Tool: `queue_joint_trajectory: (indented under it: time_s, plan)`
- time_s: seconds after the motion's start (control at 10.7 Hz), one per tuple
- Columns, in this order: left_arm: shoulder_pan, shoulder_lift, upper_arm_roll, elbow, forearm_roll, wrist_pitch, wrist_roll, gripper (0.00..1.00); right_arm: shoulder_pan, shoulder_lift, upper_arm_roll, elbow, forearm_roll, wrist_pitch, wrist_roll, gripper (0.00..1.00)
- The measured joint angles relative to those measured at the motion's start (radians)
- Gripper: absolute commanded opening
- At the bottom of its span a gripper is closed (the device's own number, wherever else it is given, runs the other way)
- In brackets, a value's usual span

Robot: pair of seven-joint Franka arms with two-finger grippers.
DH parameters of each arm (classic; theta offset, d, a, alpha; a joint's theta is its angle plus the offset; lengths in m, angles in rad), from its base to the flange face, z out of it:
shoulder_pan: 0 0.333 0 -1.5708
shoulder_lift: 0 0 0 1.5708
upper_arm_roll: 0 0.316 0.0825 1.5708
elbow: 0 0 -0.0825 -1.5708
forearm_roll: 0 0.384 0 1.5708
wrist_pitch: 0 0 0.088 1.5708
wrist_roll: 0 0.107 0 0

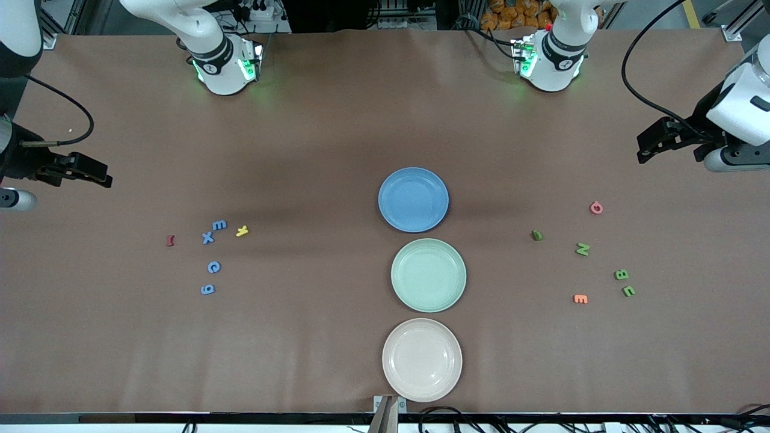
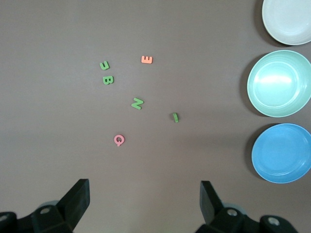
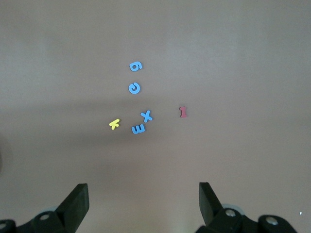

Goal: Sort letters by color into matching plates
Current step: 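Reach both grippers down toward the scattered foam letters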

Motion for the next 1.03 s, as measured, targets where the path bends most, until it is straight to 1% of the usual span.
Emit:
queue_joint_trajectory:
  time_s: [0.38, 0.56, 0.75, 0.94, 1.03]
  plan:
    - [0.0, 0.009, -0.001, 0.0, -0.009, 0.002, 0.0, 1.0, 0.0, 0.0, 0.0, 0.005, 0.0, 0.0, 0.0, 1.0]
    - [0.0, 0.03, -0.001, -0.004, -0.039, 0.027, 0.0, 1.0, 0.0, 0.0, 0.001, 0.004, 0.0, -0.001, 0.005, 1.0]
    - [0.0, 0.06, -0.001, -0.036, -0.044, 0.095, 0.022, 1.0, 0.004, 0.003, 0.005, -0.018, 0.0, 0.042, 0.047, 1.0]
    - [0.015, 0.097, 0.0, -0.092, -0.044, 0.182, 0.09, 1.0, 0.017, 0.01, 0.01, -0.067, 0.001, 0.108, 0.092, 1.0]
    - [0.025, 0.121, 0.0, -0.107, -0.044, 0.198, 0.107, 1.0, 0.021, 0.013, 0.016, -0.097, 0.002, 0.146, 0.102, 1.0]
